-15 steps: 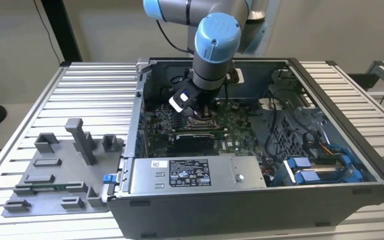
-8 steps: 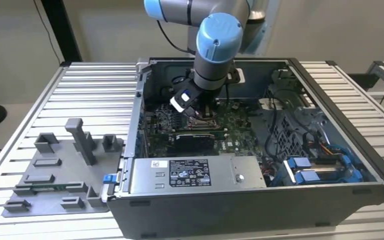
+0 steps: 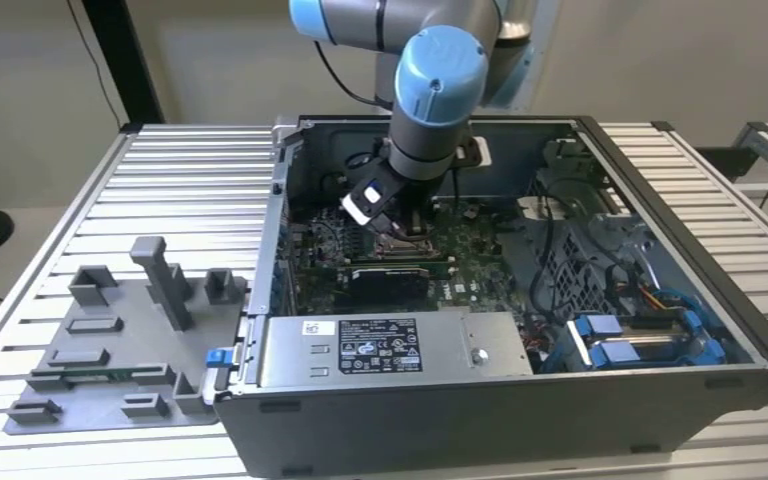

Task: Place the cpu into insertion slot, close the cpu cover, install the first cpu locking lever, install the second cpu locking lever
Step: 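Install the first cpu locking lever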

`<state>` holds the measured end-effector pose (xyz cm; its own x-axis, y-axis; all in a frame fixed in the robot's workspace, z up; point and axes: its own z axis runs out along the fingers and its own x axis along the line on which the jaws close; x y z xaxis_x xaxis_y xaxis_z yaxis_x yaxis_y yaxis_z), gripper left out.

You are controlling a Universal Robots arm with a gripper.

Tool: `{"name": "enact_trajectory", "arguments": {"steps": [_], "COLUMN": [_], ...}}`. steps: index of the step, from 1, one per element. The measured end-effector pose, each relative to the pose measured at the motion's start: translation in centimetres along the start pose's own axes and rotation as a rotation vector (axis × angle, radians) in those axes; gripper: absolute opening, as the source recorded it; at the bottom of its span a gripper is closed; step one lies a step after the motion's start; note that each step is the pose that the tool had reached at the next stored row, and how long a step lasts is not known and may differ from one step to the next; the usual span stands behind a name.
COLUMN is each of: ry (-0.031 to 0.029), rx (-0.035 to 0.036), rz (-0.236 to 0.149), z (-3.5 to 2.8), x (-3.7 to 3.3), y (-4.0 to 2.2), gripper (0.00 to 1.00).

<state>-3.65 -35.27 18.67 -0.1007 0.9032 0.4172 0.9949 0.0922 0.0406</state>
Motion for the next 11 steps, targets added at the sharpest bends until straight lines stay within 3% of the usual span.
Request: {"name": "enact_trajectory", "arguments": {"steps": [11], "ry": [-0.0001], "rx": [0.0021], "rz": [-0.001], "z": [-0.23], "x": [-0.12], "y": [0.15], "gripper": [0.0]}}
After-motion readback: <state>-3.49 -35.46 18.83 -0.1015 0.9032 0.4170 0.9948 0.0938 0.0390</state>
